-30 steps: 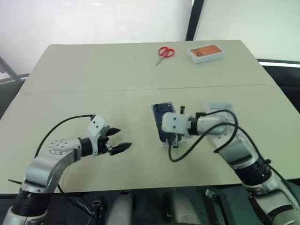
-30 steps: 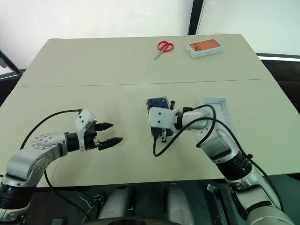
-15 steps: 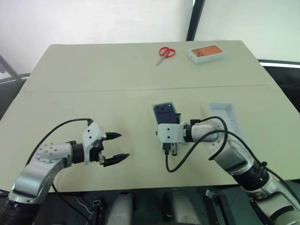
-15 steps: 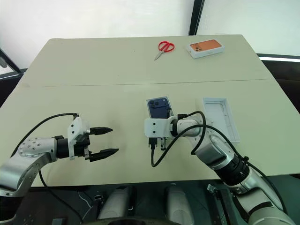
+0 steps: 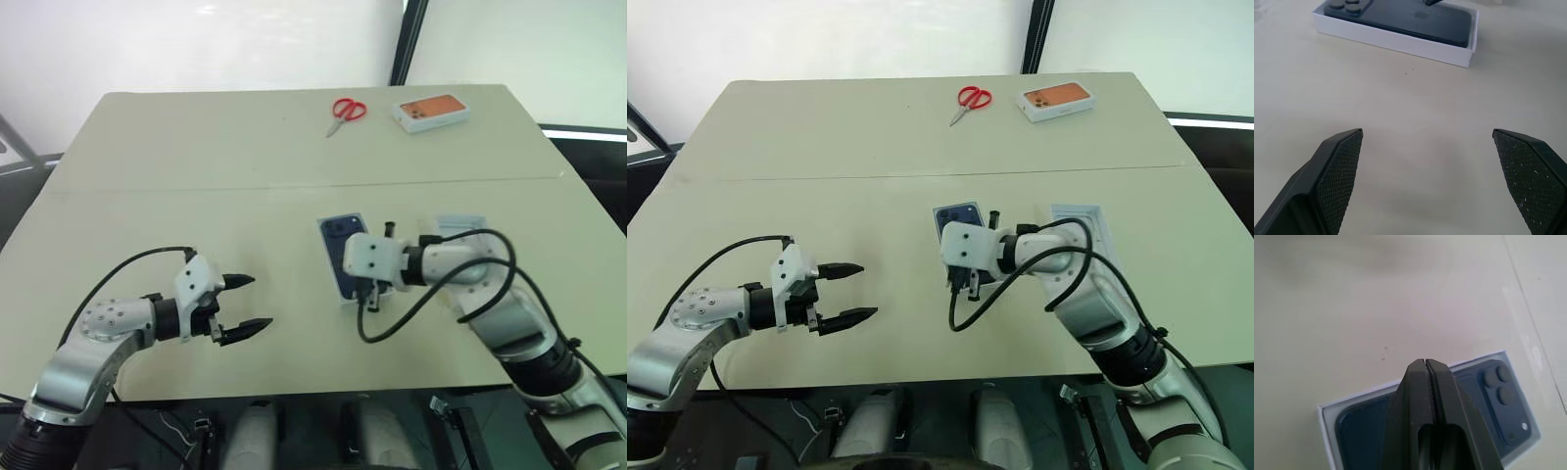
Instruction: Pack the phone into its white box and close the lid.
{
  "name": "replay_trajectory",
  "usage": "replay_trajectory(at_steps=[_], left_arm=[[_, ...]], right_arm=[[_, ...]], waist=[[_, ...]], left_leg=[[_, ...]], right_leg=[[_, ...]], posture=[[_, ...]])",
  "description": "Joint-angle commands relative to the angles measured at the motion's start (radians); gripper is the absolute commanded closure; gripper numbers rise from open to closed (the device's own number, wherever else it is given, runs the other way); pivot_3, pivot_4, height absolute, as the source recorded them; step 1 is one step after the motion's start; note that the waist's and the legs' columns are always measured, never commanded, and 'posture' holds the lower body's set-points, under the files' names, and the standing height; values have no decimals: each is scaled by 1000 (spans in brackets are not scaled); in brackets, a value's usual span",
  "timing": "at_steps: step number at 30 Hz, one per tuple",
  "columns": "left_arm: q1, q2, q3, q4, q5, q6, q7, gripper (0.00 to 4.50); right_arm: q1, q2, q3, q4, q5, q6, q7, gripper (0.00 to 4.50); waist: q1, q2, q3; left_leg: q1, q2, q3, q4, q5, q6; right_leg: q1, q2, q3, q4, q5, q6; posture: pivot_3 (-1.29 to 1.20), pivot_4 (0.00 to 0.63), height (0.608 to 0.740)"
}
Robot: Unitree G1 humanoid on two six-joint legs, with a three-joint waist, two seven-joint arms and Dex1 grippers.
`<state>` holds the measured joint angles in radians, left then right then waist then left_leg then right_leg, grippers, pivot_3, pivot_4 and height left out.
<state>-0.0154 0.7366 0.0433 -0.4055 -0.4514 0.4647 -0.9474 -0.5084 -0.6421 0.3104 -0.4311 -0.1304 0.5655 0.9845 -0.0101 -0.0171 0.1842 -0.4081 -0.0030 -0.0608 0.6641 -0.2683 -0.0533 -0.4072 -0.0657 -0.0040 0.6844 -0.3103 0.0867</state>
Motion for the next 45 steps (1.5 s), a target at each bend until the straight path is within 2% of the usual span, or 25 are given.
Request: replay_trajectory(at_steps=[1, 5, 6, 8, 12, 20, 30, 35, 45], left_arm=[[-59, -35, -37, 11, 33, 4, 55, 51], [-181, -121, -108, 67, 47, 138, 157, 51], [-202, -145, -110, 78, 38, 171, 180, 280], [-258, -205, -161, 88, 49, 186, 206, 881], [-359, -227, -296, 142, 139, 229, 217, 2850], [-478, -215, -412, 249, 250, 215, 182, 2850], [-534, -287, -429, 339, 297, 194, 189, 2850], [-527, -315, -409, 327, 298, 195, 199, 4430], [-557, -395, -478, 339, 325, 164, 165, 4430]], right_arm=[[-10, -74, -118, 73, 11, -37, -27, 4500], [-4, -151, -146, 189, -22, -118, -62, 4500], [-1, -162, -144, 206, -28, -134, -67, 4500], [19, -193, -131, 246, -54, -187, -73, 4500], [47, -196, -106, 263, -69, -240, -73, 4500], [61, -153, -70, 267, -85, -256, -90, 4500], [69, -122, -43, 243, -97, -250, -80, 4500], [70, -120, -44, 240, -98, -248, -79, 4500], [148, -175, -82, 104, -52, -205, -14, 4500]], waist=[[2, 0, 0], [4, 0, 0], [1, 0, 0], [-4, 0, 0], [-6, 0, 0], [-1, 0, 0], [1, 0, 0], [-1, 0, 0], [5, 0, 0]], left_leg=[[0, 0, 0, 0, 0, 0], [0, -1, 1, 1, 0, 1], [0, -1, 1, 1, 0, 1], [0, -1, 1, 1, -1, 1], [0, -1, 1, 1, -1, 1], [0, -1, 1, 1, -1, 1], [0, -2, 1, 2, -1, 1], [0, -2, 1, 2, -1, 1], [0, -2, 1, 3, -1, 1]], right_leg=[[0, 0, 0, 0, 0, 0], [1, 0, 0, 0, 0, 0], [1, 0, 0, 0, 0, 0], [0, 1, 0, 0, 0, 0], [0, 1, 0, 1, 0, 0], [0, 2, 0, 2, 0, 0], [0, 1, 0, 1, 0, 0], [0, 1, 0, 2, 0, 0], [1, 0, 0, 1, 0, 0]], posture=[[0, 150, 697], [0, 150, 697], [0, 150, 697], [0, 150, 697], [0, 150, 697], [0, 150, 697], [0, 150, 697], [0, 150, 697], [0, 150, 697]])
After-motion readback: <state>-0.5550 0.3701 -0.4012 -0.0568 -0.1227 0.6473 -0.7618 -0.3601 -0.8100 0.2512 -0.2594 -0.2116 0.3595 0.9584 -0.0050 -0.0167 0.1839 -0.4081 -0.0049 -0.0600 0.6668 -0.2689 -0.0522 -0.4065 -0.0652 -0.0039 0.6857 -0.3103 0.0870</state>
